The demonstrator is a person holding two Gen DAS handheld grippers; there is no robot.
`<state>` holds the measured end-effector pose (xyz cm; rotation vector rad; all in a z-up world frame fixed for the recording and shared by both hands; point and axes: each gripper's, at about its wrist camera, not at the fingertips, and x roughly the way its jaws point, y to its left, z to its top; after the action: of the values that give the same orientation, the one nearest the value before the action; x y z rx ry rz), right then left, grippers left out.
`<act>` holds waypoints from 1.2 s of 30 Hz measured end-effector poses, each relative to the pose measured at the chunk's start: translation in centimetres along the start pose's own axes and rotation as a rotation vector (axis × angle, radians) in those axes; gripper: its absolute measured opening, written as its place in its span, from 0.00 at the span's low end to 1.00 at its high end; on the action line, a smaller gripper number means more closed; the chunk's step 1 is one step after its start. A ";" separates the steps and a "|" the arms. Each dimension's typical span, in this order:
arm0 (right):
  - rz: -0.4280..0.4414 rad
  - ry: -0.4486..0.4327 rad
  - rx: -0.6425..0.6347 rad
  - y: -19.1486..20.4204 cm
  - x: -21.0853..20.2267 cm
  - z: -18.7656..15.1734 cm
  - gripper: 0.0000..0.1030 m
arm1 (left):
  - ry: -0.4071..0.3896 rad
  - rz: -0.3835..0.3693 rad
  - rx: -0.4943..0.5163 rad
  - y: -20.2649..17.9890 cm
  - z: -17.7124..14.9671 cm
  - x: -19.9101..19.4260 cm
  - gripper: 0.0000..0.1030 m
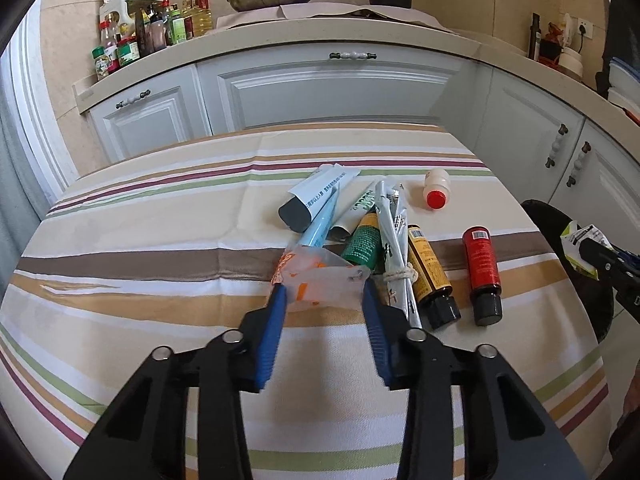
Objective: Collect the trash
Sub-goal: 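Close the left tool on the clear orange-dotted bag while the right tool holds the wrapper over the bin, then carry the dotted bag with the left tool over the black bin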
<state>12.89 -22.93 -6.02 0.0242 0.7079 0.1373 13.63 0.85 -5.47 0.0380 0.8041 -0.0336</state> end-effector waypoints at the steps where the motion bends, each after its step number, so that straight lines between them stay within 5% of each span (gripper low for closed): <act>1: 0.001 0.000 0.000 0.0 0.0 -0.1 0.20 | 0.000 -0.002 0.001 0.0 0.0 0.0 0.35; 3: 0.001 0.001 -0.001 0.1 0.0 0.0 0.20 | -0.001 -0.003 0.002 0.0 -0.1 0.0 0.30; 4: 0.002 0.001 -0.002 0.1 0.0 0.0 0.20 | 0.000 -0.004 0.001 0.0 -0.1 0.0 0.09; 6: 0.002 0.001 -0.002 0.2 -0.1 0.0 0.20 | 0.009 -0.013 -0.001 0.1 -0.2 0.1 0.03; 36: -0.008 -0.021 0.016 -0.5 -1.3 0.2 0.20 | -0.078 -0.037 -0.001 -0.2 0.0 -2.9 0.01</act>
<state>12.06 -23.59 -5.09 0.0379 0.6876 0.1234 11.65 0.65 -3.35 0.0212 0.7271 -0.0692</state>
